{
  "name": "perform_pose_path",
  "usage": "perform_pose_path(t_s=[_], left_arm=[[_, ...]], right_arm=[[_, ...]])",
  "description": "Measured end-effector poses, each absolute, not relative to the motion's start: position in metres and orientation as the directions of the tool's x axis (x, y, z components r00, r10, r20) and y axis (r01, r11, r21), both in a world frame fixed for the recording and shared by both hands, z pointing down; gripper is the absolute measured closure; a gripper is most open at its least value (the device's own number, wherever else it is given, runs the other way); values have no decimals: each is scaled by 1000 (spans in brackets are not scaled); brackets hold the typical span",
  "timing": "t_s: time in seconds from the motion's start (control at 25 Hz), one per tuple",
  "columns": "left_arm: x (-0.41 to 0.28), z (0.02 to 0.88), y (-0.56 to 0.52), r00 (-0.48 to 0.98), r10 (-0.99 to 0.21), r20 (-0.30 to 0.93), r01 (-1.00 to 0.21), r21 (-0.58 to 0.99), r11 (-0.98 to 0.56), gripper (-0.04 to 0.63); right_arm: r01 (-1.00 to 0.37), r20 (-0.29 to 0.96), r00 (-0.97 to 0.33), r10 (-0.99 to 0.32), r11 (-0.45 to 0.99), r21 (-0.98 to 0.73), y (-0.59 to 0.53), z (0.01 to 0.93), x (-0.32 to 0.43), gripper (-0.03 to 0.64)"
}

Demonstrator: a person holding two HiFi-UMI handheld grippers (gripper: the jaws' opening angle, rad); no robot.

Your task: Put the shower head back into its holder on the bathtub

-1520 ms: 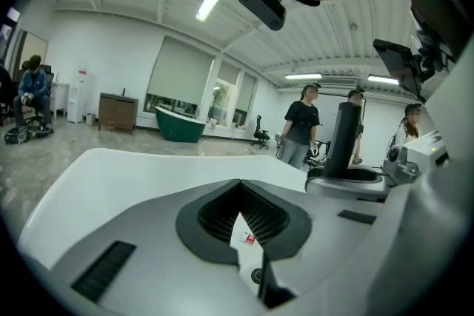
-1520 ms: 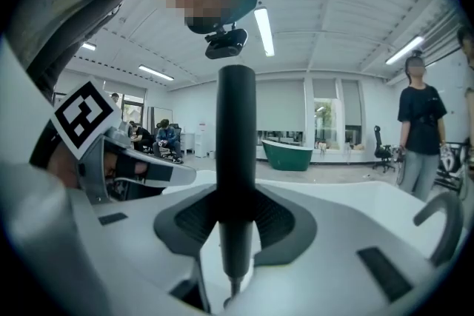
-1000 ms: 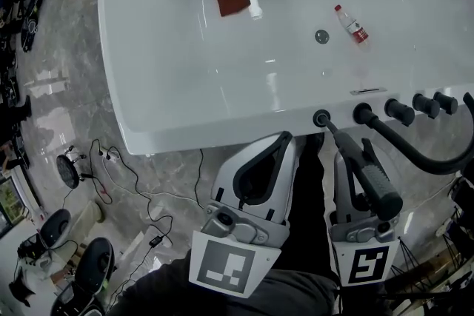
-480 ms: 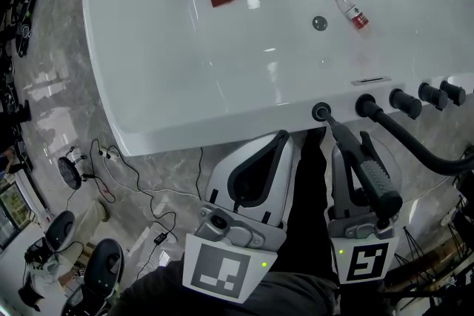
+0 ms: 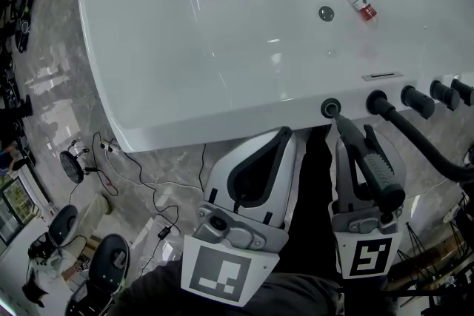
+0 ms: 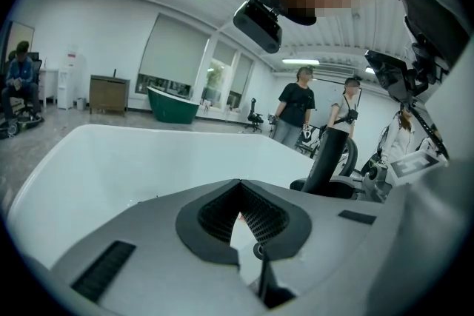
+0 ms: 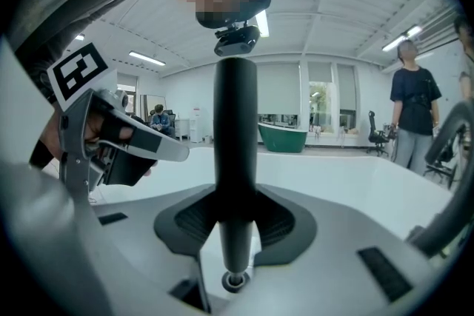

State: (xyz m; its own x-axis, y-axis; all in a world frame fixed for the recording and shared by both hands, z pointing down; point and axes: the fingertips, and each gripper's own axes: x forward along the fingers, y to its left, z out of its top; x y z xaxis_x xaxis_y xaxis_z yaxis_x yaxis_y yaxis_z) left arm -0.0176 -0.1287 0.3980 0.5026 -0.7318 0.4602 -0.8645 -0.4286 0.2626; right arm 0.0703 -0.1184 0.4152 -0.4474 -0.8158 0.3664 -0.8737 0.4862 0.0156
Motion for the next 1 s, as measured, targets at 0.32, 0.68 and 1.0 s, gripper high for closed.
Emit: perform_pose_path(t_s=[0.32,0.68,1.0], left_arm=[[-25,412,-128,494,-722,484,-869,269,-415,591],[-31,419,-131,491,-718,494,-871,272,-408,591],[-33,424,-130,489,-717,497,-873,279,-401,591]], right_arm=[[-874,384,-443,-810,486,16,-121,431,68,482],[-874,401,-442,-802,486,9,-124,448,63,482],[-875,427,-430,-796,483,19,-124,467,66,482]])
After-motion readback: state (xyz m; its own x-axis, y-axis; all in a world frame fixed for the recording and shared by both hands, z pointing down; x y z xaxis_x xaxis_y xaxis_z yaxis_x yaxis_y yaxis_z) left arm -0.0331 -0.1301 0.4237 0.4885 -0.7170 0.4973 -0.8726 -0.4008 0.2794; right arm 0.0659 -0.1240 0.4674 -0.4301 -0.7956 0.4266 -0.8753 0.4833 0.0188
